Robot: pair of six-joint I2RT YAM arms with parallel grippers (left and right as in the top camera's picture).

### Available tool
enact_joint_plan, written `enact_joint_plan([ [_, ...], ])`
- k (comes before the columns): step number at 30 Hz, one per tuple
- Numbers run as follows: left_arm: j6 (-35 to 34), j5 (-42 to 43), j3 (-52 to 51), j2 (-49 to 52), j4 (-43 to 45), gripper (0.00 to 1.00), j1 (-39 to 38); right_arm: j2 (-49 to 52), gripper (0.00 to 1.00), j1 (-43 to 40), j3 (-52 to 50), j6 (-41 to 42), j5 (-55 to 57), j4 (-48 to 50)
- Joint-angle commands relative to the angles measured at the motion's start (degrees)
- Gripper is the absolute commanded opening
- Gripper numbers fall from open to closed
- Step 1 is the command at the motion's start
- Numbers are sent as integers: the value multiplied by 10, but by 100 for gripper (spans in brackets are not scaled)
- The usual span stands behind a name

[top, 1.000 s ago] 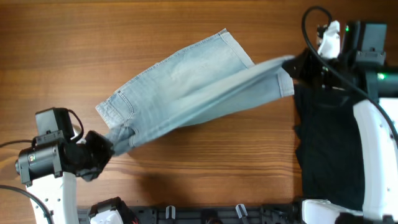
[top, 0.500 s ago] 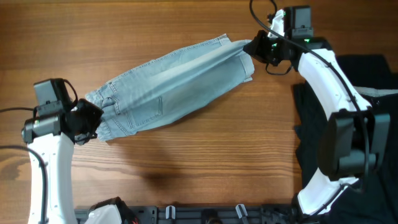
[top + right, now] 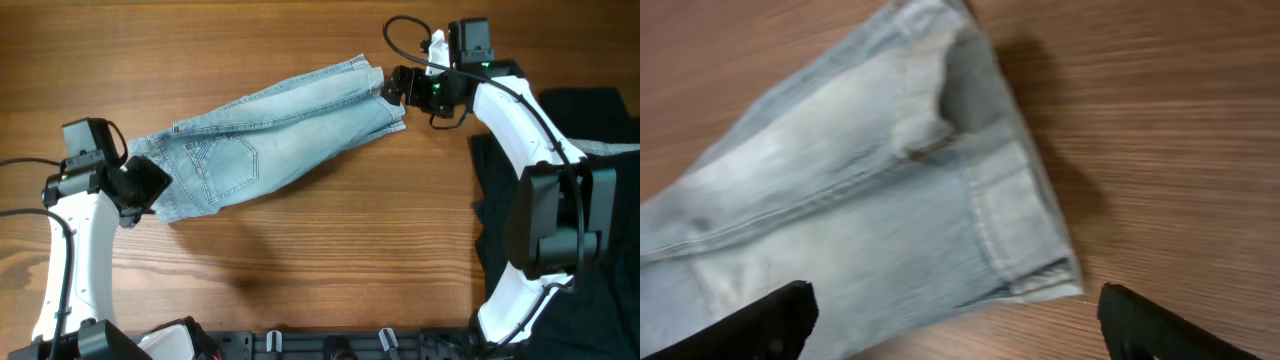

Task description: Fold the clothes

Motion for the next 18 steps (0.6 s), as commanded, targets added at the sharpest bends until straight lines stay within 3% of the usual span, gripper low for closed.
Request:
enact_joint_plan([
  [1,20,-3,7,3,-41,62,3,31,92,0,-30,10,51,0],
  [7,19,2,-41,3,-62,68,3,94,81,4,-35,34,-38,13],
  [9,19,2,-56,3,-51,70,3,99,55,10,-35,32,-63,22],
  [11,19,1,-56,3,-44,71,3,99,14,10,-35,28,-63,35],
  [12,19,2,-56,3,-41,71,3,99,6,10,-35,27,-63,39],
  [15,20,1,-56,3,-37,71,4,98,4,9,-35,28,-62,18],
  [18,35,1,-56,3,-36,72,4,89,4,9,-34,33,11,-92],
])
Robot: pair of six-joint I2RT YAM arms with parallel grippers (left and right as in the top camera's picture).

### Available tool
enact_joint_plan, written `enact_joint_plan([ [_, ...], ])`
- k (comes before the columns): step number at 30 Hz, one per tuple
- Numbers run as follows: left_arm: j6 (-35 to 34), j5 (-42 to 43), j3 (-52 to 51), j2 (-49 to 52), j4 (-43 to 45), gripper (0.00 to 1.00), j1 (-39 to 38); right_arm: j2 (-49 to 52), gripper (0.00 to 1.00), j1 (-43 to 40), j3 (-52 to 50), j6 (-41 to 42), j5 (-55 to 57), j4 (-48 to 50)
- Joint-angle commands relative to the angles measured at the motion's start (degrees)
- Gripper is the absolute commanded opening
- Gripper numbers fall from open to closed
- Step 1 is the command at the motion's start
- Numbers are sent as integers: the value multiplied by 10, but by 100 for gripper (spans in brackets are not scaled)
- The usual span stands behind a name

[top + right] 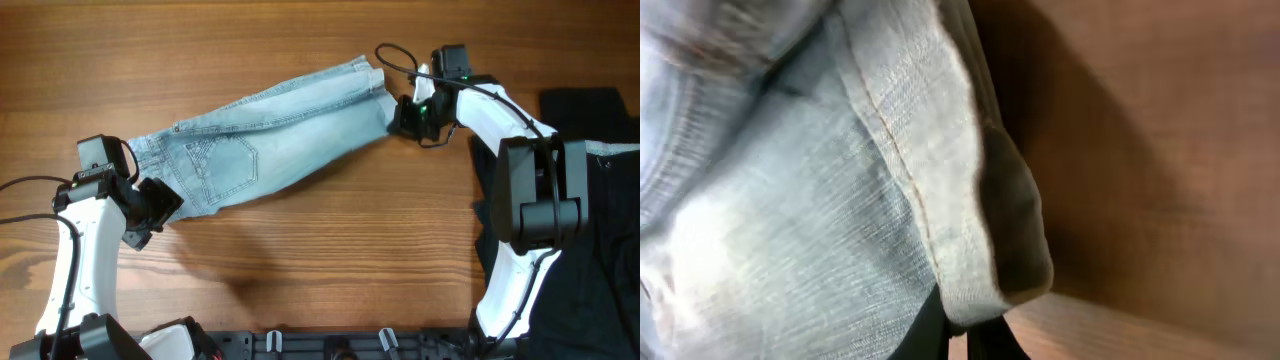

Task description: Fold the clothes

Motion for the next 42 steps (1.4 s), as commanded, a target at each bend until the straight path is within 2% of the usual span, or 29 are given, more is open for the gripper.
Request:
enact_joint_plan([
  [1,33,1,-5,3,2,72,4,-9,4,4,-4,0,101,-122],
  [4,52,1,-5,3,-2,73,4,-50,4,4,-4,-3,142,-244],
  [5,52,1,-5,3,-2,73,4,-70,27,4,-4,-4,142,-265],
  [6,52,1,-5,3,-2,74,4,-90,56,1,-4,-2,146,-269],
  [7,52,1,-5,3,-2,75,4,-108,73,-4,-3,4,153,-262],
  [8,52,1,-4,3,-1,75,4,-128,79,-12,-3,0,150,-235],
  [9,52,1,-4,3,0,75,4,-147,76,-21,-3,-3,150,-202],
  [10,52,1,-4,3,0,75,4,-157,68,-27,-3,-5,149,-175],
  [11,52,1,-4,3,-1,73,4,-158,49,-29,-4,-4,140,-156],
  [12,52,1,-4,3,0,69,4,-151,24,-26,-7,-4,115,-143],
  [13,52,4,-4,3,0,63,4,-141,10,-18,-16,3,102,-132],
  [14,52,8,-4,3,2,54,4,-124,4,-6,-26,22,100,-122],
  [16,52,28,-4,3,13,38,4,-83,4,22,-28,54,78,-95],
  [18,52,51,-4,3,26,35,4,-52,4,46,-28,110,46,-24],
  [19,52,61,-4,3,30,35,4,-37,4,55,-28,149,46,44],
  [21,52,72,-5,3,40,34,4,-26,4,56,-28,113,23,270],
  [22,52,72,-5,3,41,35,4,-34,5,49,-22,104,-4,314],
  [24,52,72,-5,3,41,40,3,-56,15,27,-4,82,-72,307],
  [25,52,71,-5,3,43,50,4,-83,27,13,-2,45,-83,227],
  [26,52,72,-5,3,48,55,3,-92,30,11,-2,19,-82,177],
  [27,52,72,-5,3,51,56,4,-98,30,11,-2,-4,-82,128],
  [28,52,79,-5,3,58,49,3,-98,27,13,-2,-20,-81,86],
  [30,96,196,-5,3,113,20,1,-96,20,28,-10,-28,-26,7],
  [31,97,229,-5,3,141,11,-6,-96,17,34,-18,-22,10,-10],
  [33,106,230,-5,3,192,8,-45,-96,14,40,-37,3,57,-7],
  [34,135,225,-5,5,211,7,-73,-96,13,40,-48,7,61,15],
  [38,172,122,-5,27,268,6,-173,-87,12,42,-82,49,54,117],
  [42,171,129,-5,105,344,8,-216,-62,12,49,-83,33,3,151],
])
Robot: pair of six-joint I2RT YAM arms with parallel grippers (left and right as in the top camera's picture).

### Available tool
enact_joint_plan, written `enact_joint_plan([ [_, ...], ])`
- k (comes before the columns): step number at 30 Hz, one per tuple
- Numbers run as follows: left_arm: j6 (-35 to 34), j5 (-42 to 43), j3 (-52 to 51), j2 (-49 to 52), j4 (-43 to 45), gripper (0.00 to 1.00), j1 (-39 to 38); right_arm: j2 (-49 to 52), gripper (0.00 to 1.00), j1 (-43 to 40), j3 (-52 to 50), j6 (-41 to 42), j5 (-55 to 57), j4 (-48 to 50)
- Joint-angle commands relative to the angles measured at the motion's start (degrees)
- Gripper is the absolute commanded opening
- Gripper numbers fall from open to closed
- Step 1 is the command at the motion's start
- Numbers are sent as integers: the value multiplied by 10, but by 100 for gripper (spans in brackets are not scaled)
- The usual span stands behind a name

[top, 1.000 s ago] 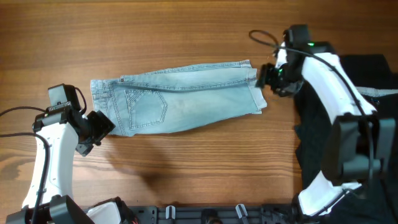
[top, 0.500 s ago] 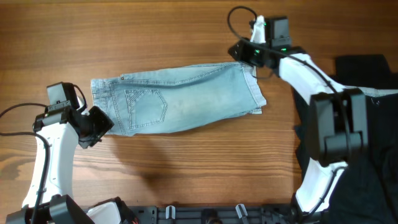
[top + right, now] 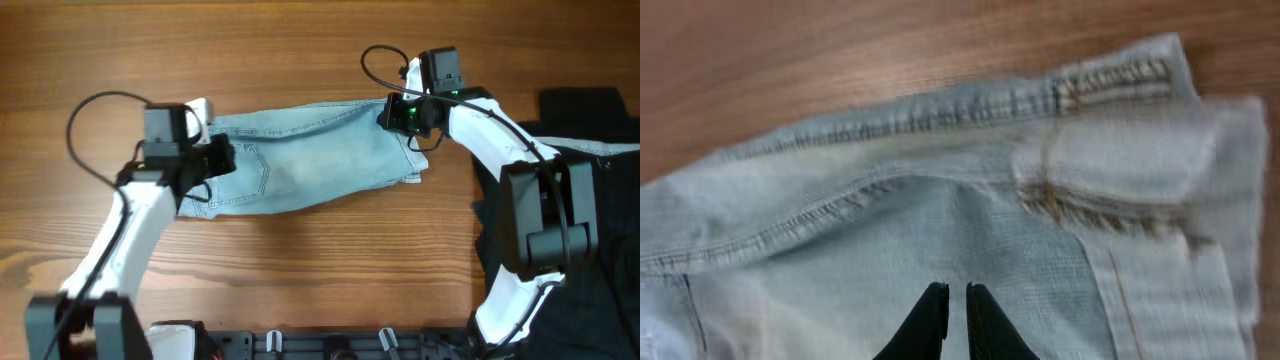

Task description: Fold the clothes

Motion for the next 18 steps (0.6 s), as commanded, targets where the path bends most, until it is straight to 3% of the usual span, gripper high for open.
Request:
enact_joint_plan([
  [1,20,-2,-1,84,57,7,-30,22,12,10,-7,-19,-38,5],
  [6,-31,14,-1,194,211,6,-49,23,13,33,-7,-33,-10,-27],
  [10,-98,-41,0,238,339,12,-44,23,13,36,-23,-33,6,-34],
  [13,-108,-49,7,238,353,12,-19,23,19,36,-39,-36,9,-42],
  [18,-106,-17,47,188,225,17,48,23,32,36,-43,-75,19,-75],
])
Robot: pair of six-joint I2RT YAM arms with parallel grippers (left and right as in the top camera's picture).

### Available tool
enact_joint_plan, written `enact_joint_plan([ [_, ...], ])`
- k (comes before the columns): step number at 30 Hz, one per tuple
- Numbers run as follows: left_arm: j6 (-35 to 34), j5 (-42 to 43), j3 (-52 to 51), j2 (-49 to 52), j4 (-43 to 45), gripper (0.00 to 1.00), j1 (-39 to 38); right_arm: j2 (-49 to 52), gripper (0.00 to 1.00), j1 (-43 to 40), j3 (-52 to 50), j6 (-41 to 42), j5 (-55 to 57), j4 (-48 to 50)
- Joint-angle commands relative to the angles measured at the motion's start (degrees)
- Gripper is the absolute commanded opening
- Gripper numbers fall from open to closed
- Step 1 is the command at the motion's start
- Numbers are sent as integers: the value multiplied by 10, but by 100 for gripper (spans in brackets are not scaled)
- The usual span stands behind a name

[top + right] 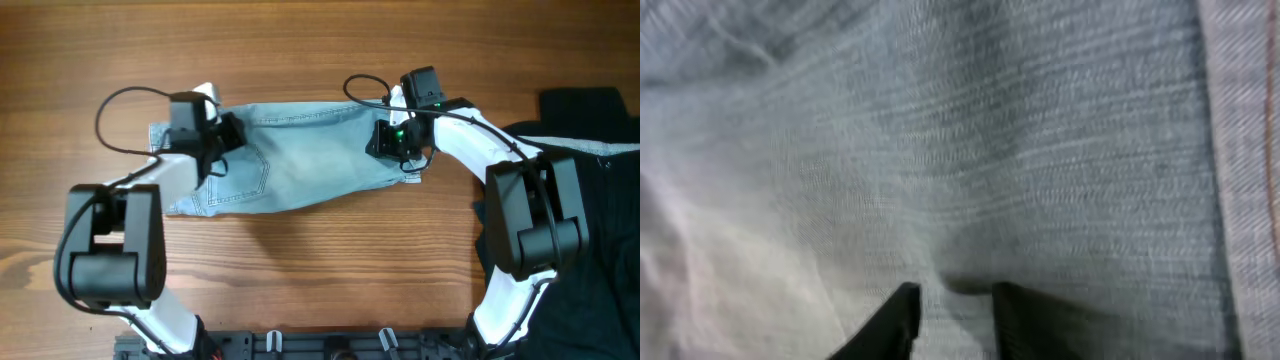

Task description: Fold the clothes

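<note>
Light blue jeans [300, 160] lie flat and level across the middle of the table, waist to the left, leg hems to the right. My left gripper [222, 135] rests on the waist end near the back pocket; its jaws are hidden from the overhead view. My right gripper [385, 140] sits low on the leg end. In the right wrist view denim [990, 130] fills the frame. There the right gripper [955, 305] stands slightly open, tips down against the cloth. A hem band [1240, 150] runs along the right edge.
A heap of black clothes [560, 200] lies at the table's right edge, under the right arm's base, with a pale strip [600, 148] across it. Bare wood [300, 270] lies in front of and behind the jeans. A black rig [330, 345] lines the front edge.
The right jaws, nearly closed before, now stand apart, and the gripper sits lower and further left on the leg. The left gripper is a little higher. The waist end now reaches further left.
The jeans lay slanted, my right gripper open over the leg hems and my left at the waist, low left. Then the right gripper was shut on the hem. Later the jeans lay level and further back, a gripper at each end. Now the right jaws are parted.
</note>
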Motion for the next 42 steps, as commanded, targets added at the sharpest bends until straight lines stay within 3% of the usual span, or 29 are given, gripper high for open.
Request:
enact_joint_plan([
  [1,-2,5,32,-68,-101,18,58,14,33,1,-6,-30,26,-12],
  [4,27,-37,32,-137,-231,25,110,14,33,1,-6,-30,34,-10],
  [6,28,-45,31,-140,-273,25,138,14,34,1,-6,-30,34,-10],
  [11,105,-12,13,-72,-255,27,128,14,34,1,-6,-28,34,-10],
  [13,99,-85,13,-34,-258,23,130,14,34,1,-6,-26,34,-12],
  [15,50,-160,13,-11,-266,20,144,14,37,1,-6,-15,49,-31],
  [18,39,-132,17,-20,-266,27,175,14,51,1,-5,66,185,-93],
  [19,39,-118,19,-26,-271,27,181,14,51,-2,-5,124,246,-126],
  [21,45,-82,28,-53,-283,29,191,13,48,-16,6,118,252,-158],
  [23,59,-32,40,-102,-299,37,193,6,41,-40,48,63,200,-196],
  [25,70,3,43,-148,-314,43,192,-9,40,-55,75,0,117,-198],
  [30,74,0,43,-219,-385,73,194,-52,56,-63,97,-135,-89,-161],
  [31,91,-2,43,-215,-398,77,196,-51,58,-58,96,-139,-98,-164],
  [34,146,-2,43,-169,-427,100,201,-47,61,-42,80,-92,-65,-169],
  [42,241,76,43,-20,-404,100,207,-41,65,-33,-5,-64,-39,-98],
])
